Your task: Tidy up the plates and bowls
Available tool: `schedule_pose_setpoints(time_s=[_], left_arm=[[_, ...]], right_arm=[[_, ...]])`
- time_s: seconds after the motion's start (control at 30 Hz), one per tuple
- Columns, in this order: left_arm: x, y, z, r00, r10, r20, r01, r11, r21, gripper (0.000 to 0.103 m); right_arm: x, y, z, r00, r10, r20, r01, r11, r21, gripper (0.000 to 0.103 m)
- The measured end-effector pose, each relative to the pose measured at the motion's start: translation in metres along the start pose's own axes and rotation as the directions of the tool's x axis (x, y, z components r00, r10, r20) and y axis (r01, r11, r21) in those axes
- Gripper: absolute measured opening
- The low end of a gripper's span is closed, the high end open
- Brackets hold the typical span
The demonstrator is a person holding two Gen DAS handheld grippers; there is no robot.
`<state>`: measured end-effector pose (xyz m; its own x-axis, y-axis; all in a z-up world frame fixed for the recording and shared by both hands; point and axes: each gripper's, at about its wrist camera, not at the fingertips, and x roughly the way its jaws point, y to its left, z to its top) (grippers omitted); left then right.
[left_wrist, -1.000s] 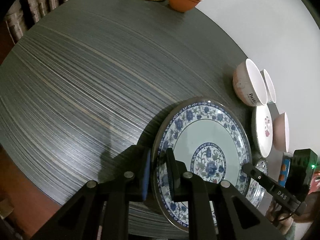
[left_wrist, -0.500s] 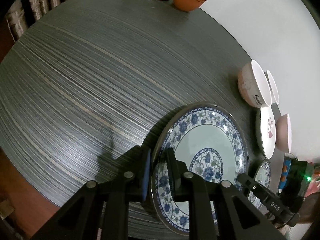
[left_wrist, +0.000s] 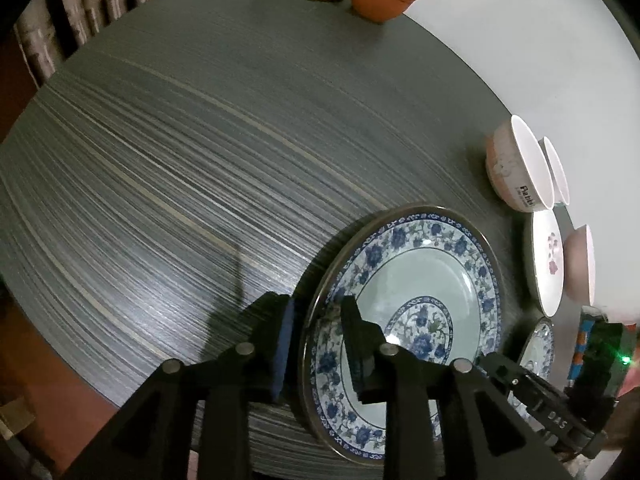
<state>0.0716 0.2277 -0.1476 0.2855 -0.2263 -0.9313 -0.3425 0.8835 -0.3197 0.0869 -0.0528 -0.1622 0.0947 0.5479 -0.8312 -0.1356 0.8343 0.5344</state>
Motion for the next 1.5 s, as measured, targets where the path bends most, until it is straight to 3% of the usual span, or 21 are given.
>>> schedule_pose_setpoints(time_s=[0.1, 0.23, 0.4, 0.67, 1.03, 1.27, 1.4, 1.5], left_arm=[[-0.008, -0.004, -0.002, 1.000, 0.018, 0.025, -0.018, 1.000, 0.004, 0.037], [-0.026, -0.015, -0.008, 0.993, 0.065, 0.097, -0.069, 0.997, 0.034, 0.037], [-0.051, -0.041, -0.021, 0.967, 0.118, 0.224, -0.144, 0.984, 0.102, 0.037], [-0.067, -0.105, -0.059, 0.949, 0.074, 0.308, -0.151, 0.961, 0.233, 0.049], [-0.047, -0.179, -0.115, 0.966, -0.041, 0.255, -0.056, 0.931, 0.361, 0.050], [-0.028, -0.201, -0.134, 0.972, -0.098, 0.212, -0.003, 0.903, 0.430, 0.050], [-0.011, -0.207, -0.137, 0.984, -0.115, 0.135, 0.048, 0.905, 0.422, 0.050], [0.002, -0.210, -0.137, 0.990, -0.128, 0.067, 0.090, 0.909, 0.407, 0.050]], right_arm=[[-0.006, 0.003, -0.001, 1.000, -0.018, 0.020, 0.019, 1.000, -0.017, 0.029], [-0.022, 0.004, -0.002, 0.997, -0.040, 0.063, 0.042, 0.999, -0.032, 0.032], [-0.050, 0.010, -0.011, 0.984, -0.091, 0.151, 0.104, 0.991, -0.082, 0.034], [-0.093, 0.012, -0.037, 0.944, -0.186, 0.272, 0.221, 0.970, -0.105, 0.035], [-0.146, -0.014, -0.077, 0.870, -0.310, 0.384, 0.362, 0.929, -0.071, 0.038], [-0.173, -0.056, -0.102, 0.846, -0.353, 0.399, 0.381, 0.924, 0.010, 0.039], [-0.179, -0.078, -0.112, 0.850, -0.359, 0.386, 0.372, 0.927, 0.043, 0.042], [-0.184, -0.100, -0.116, 0.873, -0.301, 0.383, 0.302, 0.951, 0.058, 0.042]])
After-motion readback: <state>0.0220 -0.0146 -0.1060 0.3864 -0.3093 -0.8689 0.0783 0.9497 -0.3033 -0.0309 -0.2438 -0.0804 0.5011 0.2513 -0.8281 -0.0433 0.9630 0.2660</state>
